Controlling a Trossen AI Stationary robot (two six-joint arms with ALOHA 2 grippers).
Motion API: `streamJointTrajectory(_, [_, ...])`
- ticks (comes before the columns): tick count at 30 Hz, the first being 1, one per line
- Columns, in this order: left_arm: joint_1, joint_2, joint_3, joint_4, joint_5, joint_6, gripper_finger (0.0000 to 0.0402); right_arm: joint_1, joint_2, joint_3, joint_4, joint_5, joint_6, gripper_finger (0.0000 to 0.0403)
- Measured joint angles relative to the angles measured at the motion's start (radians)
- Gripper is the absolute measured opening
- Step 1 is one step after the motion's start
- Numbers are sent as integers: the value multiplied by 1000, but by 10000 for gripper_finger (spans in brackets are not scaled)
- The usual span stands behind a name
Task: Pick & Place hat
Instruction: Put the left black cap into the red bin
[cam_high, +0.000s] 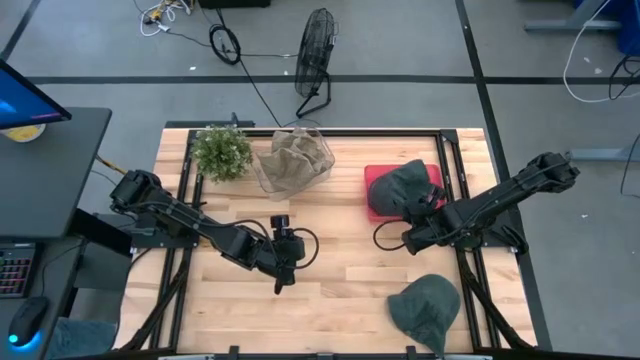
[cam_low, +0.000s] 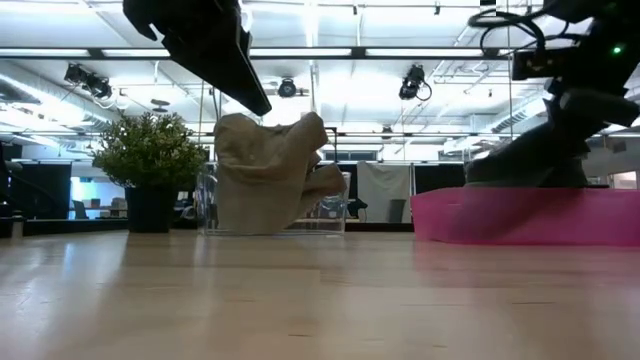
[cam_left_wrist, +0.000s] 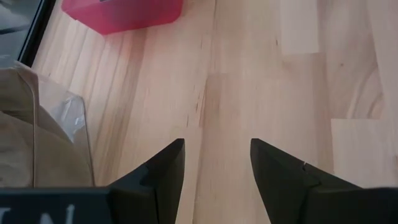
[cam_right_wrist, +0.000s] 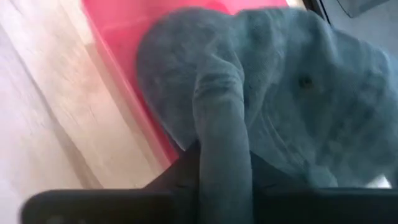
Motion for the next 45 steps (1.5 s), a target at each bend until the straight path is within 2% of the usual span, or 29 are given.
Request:
streamJointTrajectory(6, [0, 0, 0, 0, 0, 0, 188, -24, 0, 0, -51, -4, -19, 137])
streamJointTrajectory(10, [0, 0, 0, 0, 0, -9, 188, -31, 0, 15, -90, -85, -8, 176])
streamJointTrajectory(13, [-1, 0, 0, 0, 0, -26, 188, -30, 0, 63, -108, -146, -5, 192])
streamJointTrajectory(17, [-2, 0, 0, 0, 0, -25, 188, -30, 0, 170, -124, -151, -26, 194])
streamJointTrajectory(19, [-1, 0, 0, 0, 0, -25, 188, -30, 0, 229, -119, -113, -70, 188])
streamJointTrajectory(23, [0, 0, 0, 0, 0, -24, 188, -38, 0, 282, 0, 92, -186, 161])
streamJointTrajectory(25, [0, 0, 0, 0, 0, -25, 188, -67, 0, 279, 58, 117, -267, 134])
streamJointTrajectory(31, [0, 0, 0, 0, 0, -25, 188, -175, 3, 158, 197, 98, -302, 15])
streamJointTrajectory(39, [0, 0, 0, 1, 0, -25, 188, -322, 3, -83, 351, -50, -293, 4])
streamJointTrajectory(45, [0, 0, 0, 1, 0, -25, 188, -384, 2, -176, 370, -146, -190, 3])
